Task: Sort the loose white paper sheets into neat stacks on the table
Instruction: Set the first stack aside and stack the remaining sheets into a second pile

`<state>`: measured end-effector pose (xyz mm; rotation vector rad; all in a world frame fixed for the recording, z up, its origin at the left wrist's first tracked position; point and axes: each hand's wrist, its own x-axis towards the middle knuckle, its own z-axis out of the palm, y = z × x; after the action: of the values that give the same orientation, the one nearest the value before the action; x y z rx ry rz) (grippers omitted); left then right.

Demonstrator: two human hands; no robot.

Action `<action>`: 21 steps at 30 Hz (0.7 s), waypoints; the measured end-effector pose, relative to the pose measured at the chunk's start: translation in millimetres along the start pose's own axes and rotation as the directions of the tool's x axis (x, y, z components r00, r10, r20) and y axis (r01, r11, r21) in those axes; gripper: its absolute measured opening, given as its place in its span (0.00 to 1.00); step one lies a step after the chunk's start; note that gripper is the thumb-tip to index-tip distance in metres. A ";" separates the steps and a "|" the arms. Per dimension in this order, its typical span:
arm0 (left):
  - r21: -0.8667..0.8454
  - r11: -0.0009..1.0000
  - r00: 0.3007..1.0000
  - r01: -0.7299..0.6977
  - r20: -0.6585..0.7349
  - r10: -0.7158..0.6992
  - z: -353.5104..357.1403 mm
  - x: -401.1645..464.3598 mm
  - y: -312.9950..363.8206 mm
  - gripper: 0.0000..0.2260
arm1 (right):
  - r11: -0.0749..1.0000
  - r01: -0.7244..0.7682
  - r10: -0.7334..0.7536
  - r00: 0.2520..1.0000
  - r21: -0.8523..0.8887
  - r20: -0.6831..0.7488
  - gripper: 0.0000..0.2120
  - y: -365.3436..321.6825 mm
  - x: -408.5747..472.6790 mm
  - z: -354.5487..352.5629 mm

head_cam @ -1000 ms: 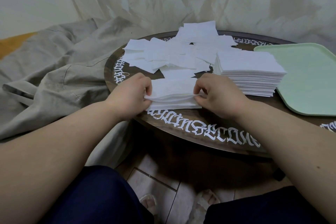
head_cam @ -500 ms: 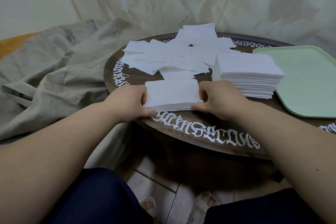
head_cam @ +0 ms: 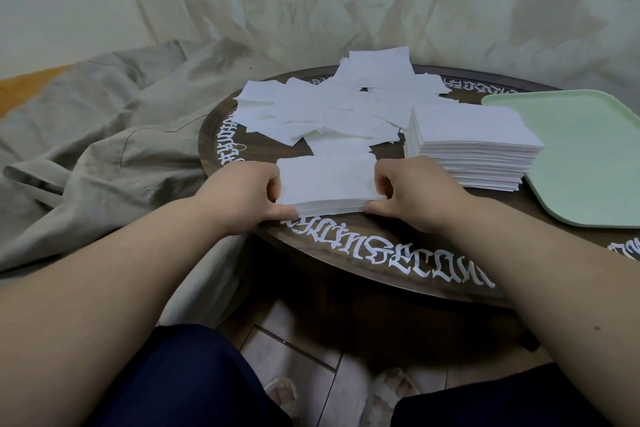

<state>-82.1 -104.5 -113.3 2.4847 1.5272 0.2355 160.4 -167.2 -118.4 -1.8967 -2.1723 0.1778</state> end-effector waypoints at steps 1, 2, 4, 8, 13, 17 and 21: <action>-0.014 1.000 1.000 0.007 -0.003 -0.007 -0.5 -0.2 -0.1 0.19 | 1.000 -0.006 0.005 1.000 0.024 0.011 0.17 0.5 -0.6 0.0; -0.026 1.000 1.000 0.013 -0.007 -0.013 -1.0 -0.2 -0.3 0.19 | 0.999 -0.014 0.013 1.000 0.049 0.017 0.17 1.3 -1.4 -0.1; -0.046 0.999 1.000 0.019 -0.010 -0.020 -2.0 0.4 -0.9 0.19 | 0.995 -0.027 0.025 0.999 0.096 0.020 0.16 3.1 -2.3 -0.5; -0.031 0.999 1.000 0.011 0.012 -0.011 -3.5 1.6 -1.5 0.17 | 0.996 -0.004 0.003 1.000 0.090 0.009 0.13 5.1 -0.9 0.4; -0.012 1.000 1.000 -0.003 0.021 0.003 -4.2 0.1 0.0 0.18 | 0.995 -0.010 0.008 1.000 0.101 0.018 0.17 5.9 -0.7 0.7; 0.011 1.000 0.999 -0.012 0.041 0.011 -4.1 1.5 0.6 0.16 | 0.997 -0.015 0.014 1.000 0.074 0.017 0.16 6.5 1.5 2.4; 0.018 1.000 0.998 -0.022 0.058 0.020 -3.7 1.3 0.8 0.15 | 0.997 -0.032 0.030 0.999 0.077 0.021 0.17 7.0 1.3 2.4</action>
<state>-81.8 -103.4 -109.5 2.5002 1.4880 0.1518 166.2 -164.7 -122.3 -1.8946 -2.1178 0.2835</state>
